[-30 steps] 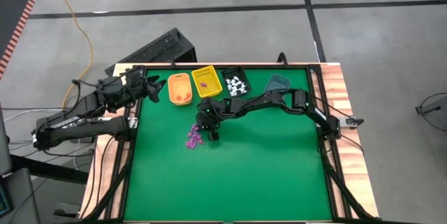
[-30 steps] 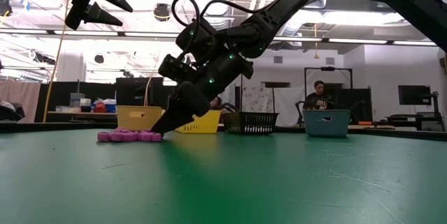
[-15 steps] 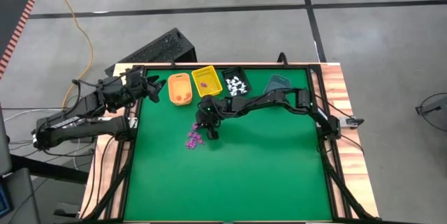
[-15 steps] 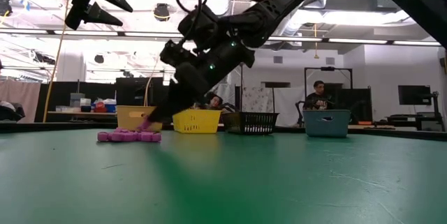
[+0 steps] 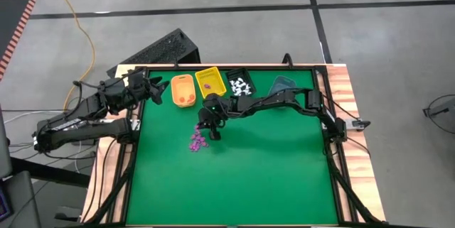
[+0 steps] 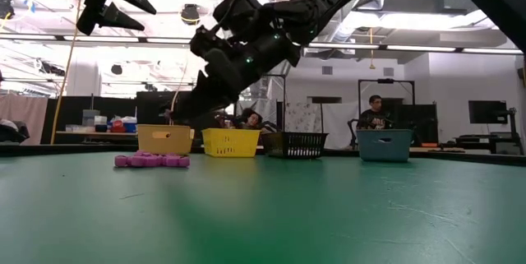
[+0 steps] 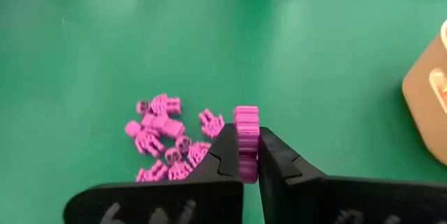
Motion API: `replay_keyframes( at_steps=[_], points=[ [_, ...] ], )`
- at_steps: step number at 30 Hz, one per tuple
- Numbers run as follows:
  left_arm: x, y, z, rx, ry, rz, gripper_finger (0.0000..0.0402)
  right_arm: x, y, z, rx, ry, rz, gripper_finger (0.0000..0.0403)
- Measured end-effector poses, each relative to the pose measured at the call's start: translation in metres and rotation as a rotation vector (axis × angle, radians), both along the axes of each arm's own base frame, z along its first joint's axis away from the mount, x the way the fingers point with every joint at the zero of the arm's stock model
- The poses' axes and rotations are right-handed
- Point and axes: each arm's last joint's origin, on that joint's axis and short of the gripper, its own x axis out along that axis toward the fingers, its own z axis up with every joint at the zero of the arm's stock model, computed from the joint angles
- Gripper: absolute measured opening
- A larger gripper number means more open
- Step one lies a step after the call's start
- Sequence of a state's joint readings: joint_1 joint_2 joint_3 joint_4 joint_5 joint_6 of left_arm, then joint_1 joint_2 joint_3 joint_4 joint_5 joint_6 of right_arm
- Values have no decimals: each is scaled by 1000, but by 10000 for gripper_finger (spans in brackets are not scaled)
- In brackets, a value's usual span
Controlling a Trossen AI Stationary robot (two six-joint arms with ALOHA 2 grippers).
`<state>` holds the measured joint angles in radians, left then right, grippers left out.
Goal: Sort Halloween decoration
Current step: Put the pink skeleton toy into the yellow bin
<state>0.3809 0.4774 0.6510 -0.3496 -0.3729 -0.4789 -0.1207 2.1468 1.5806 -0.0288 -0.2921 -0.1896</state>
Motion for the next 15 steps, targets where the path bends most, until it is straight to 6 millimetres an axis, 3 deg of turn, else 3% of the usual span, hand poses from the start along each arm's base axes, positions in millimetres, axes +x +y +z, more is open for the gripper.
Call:
replay_keyframes(
  at_steps=[6,15],
  points=[
    [0,0,0,0,0,0,232,2,-15,8,41,-75,-62,24],
    [0,0,0,0,0,0,232,2,-62,27,142,-271,-218,24]
  ],
)
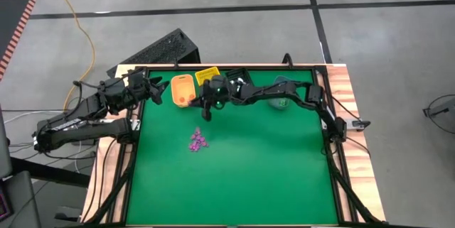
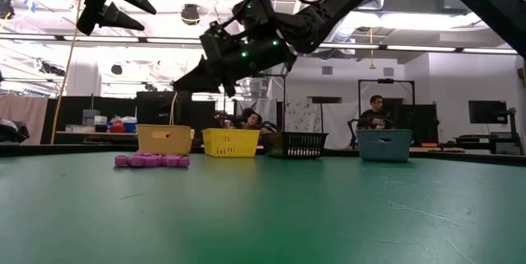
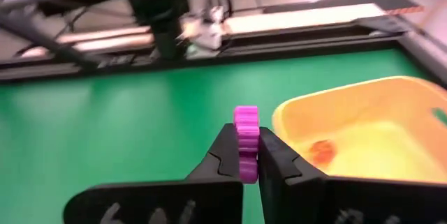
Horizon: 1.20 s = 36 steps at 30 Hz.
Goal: Sort Halloween decoration
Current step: Put the pink skeleton toy into the yellow bin
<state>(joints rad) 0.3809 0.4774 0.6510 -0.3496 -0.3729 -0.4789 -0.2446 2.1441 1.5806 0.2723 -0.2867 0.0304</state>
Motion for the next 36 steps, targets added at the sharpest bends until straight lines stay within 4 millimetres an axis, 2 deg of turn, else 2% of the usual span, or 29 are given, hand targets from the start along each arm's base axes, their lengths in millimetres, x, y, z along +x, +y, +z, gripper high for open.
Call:
replay_keyframes(
  at_steps=[3,11,14,18,22,25,31,36],
  points=[
    [0,0,0,0,0,0,231,-3,-12,3,7,-10,-70,24],
    [0,0,0,2,2,-1,232,-26,-43,37,-137,2,-309,22],
    [0,0,0,4,3,0,232,-35,-59,41,-149,35,-381,21],
    [0,0,0,4,4,3,232,-47,-79,31,-94,141,-456,21],
    [0,0,0,4,4,5,232,-57,-90,21,-49,245,-486,21],
    [0,0,0,5,4,10,232,-60,-89,16,-44,305,-468,21],
    [-1,1,0,7,5,26,232,-60,-83,2,-43,391,-324,18],
    [-1,1,0,7,4,31,232,-61,-85,3,-44,389,-304,17]
  ],
)
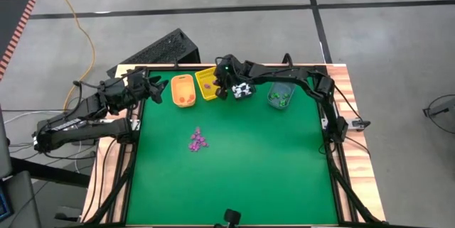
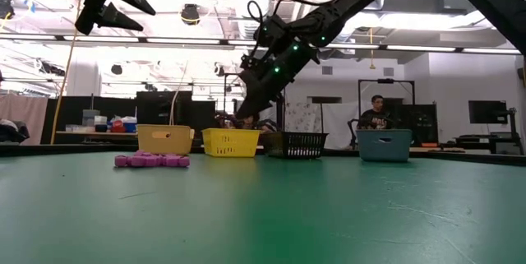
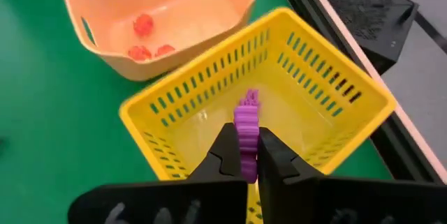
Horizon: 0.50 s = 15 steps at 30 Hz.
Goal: Sort Halloween decoration
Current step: Put the pink skeleton toy into the yellow bin
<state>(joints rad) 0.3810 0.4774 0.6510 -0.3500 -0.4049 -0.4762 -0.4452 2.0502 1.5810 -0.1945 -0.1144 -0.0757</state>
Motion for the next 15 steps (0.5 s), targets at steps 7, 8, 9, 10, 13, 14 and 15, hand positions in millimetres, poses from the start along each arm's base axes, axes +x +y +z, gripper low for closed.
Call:
replay_keyframes(
  at_steps=[7,8,9,10,13,14,15],
  points=[
    [0,0,0,-11,-12,3,232,4,3,-6,9,7,33,16],
    [0,0,0,-12,-12,3,231,4,4,-9,15,20,36,16],
    [0,0,0,-12,-12,3,232,4,5,-12,23,35,39,16],
    [0,0,0,-13,-13,3,231,7,6,-16,22,37,42,16],
    [0,0,0,-16,-16,3,232,9,10,-21,33,62,52,16],
    [0,0,0,-21,-21,5,232,10,10,-23,29,64,56,16],
    [0,0,0,-24,-24,5,232,11,10,-23,19,57,60,16]
  ],
)
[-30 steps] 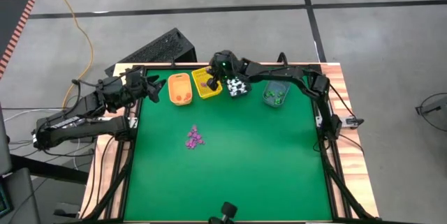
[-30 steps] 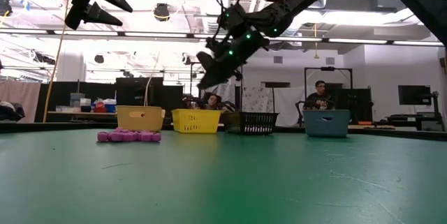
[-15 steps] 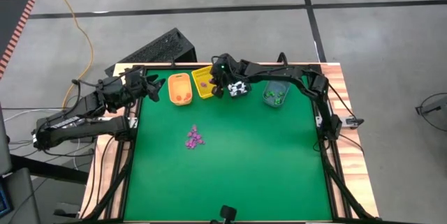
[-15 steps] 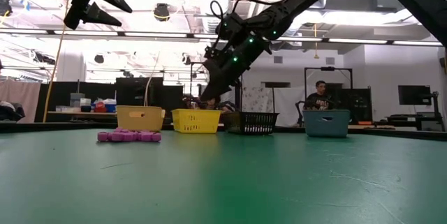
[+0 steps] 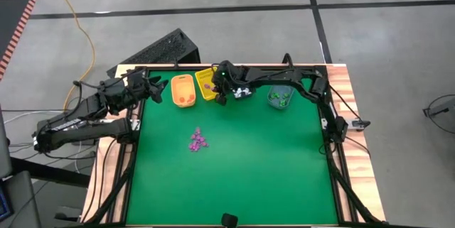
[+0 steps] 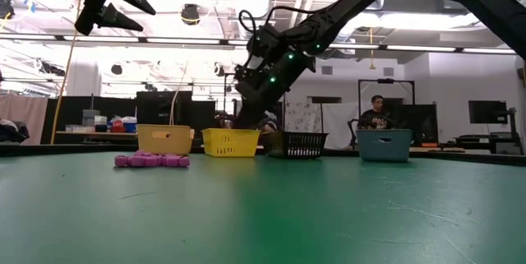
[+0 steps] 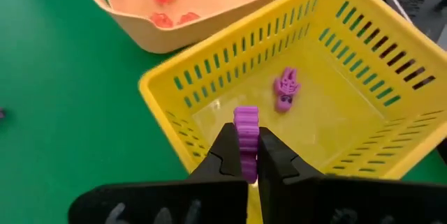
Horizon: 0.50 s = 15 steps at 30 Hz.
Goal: Sort Halloween decoration
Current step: Put the pink skeleton toy into the yellow bin
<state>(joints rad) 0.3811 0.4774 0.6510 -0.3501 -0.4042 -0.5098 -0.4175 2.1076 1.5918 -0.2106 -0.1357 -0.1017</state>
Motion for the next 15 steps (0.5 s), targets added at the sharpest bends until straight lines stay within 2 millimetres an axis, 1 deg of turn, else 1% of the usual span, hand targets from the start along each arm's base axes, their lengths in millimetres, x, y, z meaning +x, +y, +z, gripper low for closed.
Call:
replay_keyframes(
  at_steps=[4,15],
  points=[
    [0,0,0,-1,-1,0,232,-1,-1,-2,4,13,-2,19],
    [0,0,0,-8,-7,-3,232,-1,-1,-2,4,19,-2,56]
  ],
)
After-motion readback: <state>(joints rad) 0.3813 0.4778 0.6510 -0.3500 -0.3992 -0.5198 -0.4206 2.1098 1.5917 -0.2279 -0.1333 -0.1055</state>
